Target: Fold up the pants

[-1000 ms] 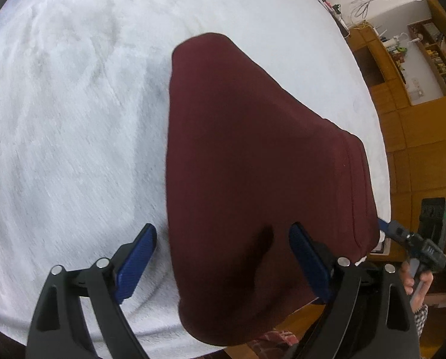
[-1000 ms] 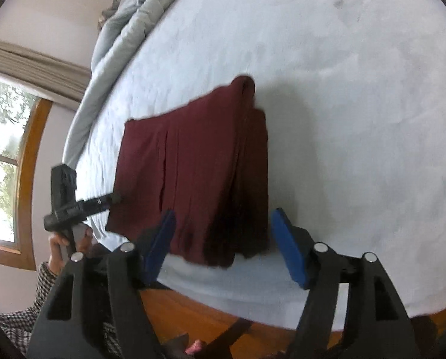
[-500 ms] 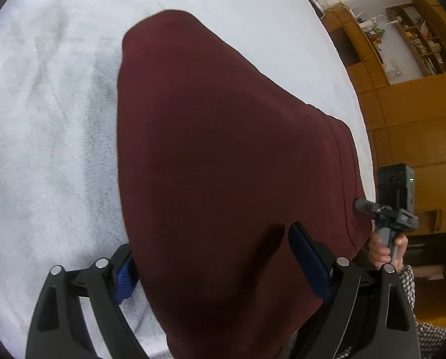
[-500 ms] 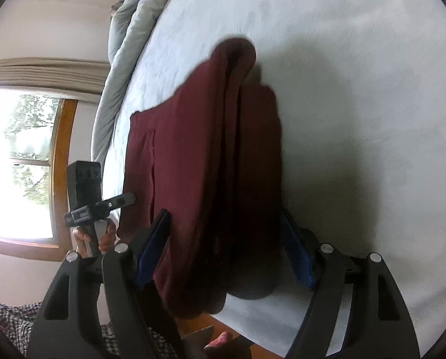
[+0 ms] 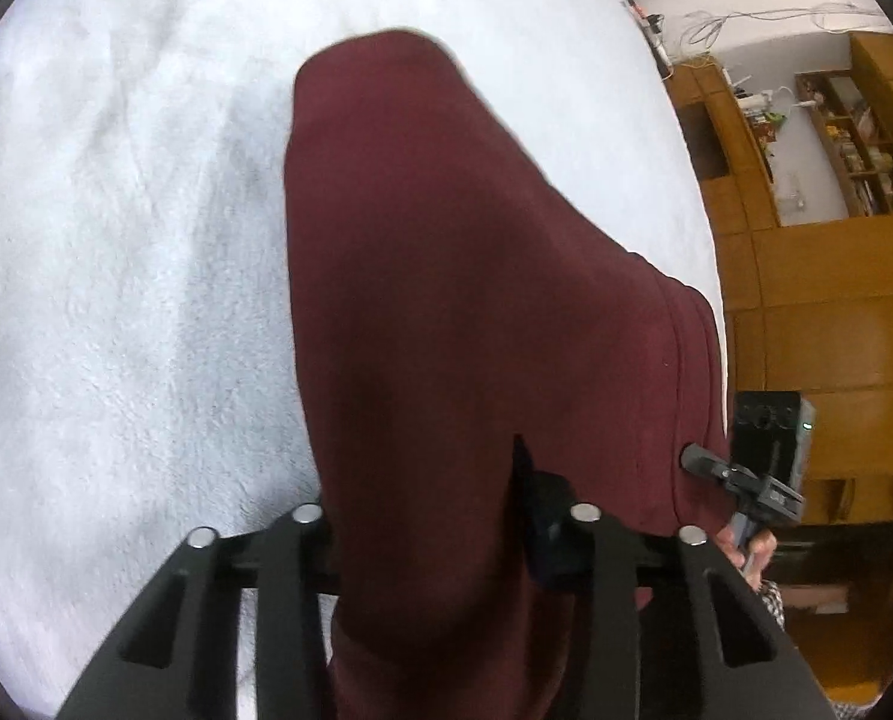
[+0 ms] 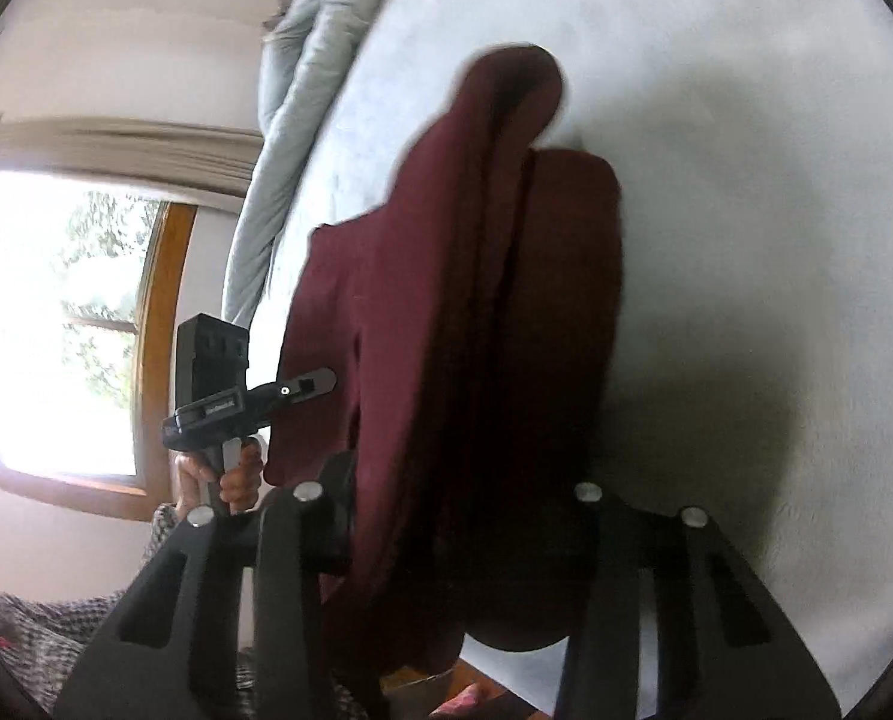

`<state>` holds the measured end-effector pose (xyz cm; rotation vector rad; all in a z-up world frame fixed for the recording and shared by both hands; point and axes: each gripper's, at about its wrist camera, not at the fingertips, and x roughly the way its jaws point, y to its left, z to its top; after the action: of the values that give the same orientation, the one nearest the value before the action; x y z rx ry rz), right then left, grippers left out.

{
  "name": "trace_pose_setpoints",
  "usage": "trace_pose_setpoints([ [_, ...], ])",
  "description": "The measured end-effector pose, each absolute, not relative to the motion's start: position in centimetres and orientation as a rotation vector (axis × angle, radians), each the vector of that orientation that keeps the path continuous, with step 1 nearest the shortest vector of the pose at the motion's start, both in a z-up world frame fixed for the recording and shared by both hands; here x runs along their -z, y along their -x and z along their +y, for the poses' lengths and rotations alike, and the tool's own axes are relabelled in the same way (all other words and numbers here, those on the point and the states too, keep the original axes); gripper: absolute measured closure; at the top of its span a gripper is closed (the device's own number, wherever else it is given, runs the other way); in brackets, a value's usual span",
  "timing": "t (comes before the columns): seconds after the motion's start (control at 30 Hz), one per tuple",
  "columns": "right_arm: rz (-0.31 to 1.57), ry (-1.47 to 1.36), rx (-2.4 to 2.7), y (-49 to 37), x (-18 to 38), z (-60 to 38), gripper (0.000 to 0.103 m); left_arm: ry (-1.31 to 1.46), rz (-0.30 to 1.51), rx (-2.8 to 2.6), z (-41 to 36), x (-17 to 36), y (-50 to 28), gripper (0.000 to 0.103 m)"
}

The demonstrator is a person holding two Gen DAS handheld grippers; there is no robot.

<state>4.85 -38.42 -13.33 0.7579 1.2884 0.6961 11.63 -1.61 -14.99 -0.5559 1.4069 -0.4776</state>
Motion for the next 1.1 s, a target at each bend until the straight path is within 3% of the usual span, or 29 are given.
trace_pose_setpoints([
  [0.27, 1.185, -0.677, -0.723, -6.3, 6.9, -38.1, 0.067, 0.564, 1.282, 0.554, -2.7, 10.6, -12.6, 0.068],
  [0.47, 1.120, -0.657, -0.707, -11.6, 4.7, -38.7, 0.067, 0.555, 1.191, 0.555, -3.7, 8.3, -18.4, 0.068],
  [0.73, 1.225, -0.709, -0.589, -18.7, 11.1, -38.6, 0.066, 0.480, 1.261, 0.454, -5.0, 12.4, -26.4, 0.067],
  [0.87, 1.278, -0.745, -0.501, -17.9, 15.8, -39.3, 0.059, 0.435, 1.316, 0.389, -4.4, 16.0, -26.9, 0.054],
  [0.97, 1.252, -0.736, -0.490, -16.9, 15.8, -39.1, 0.049, 0.413, 1.306, 0.383, -4.7, 16.0, -26.7, 0.052],
  [1.1, 1.245, -0.685, -0.466, -17.0, 13.9, -38.5, 0.045, 0.420, 1.313, 0.352, -6.2, 14.7, -27.3, 0.044],
])
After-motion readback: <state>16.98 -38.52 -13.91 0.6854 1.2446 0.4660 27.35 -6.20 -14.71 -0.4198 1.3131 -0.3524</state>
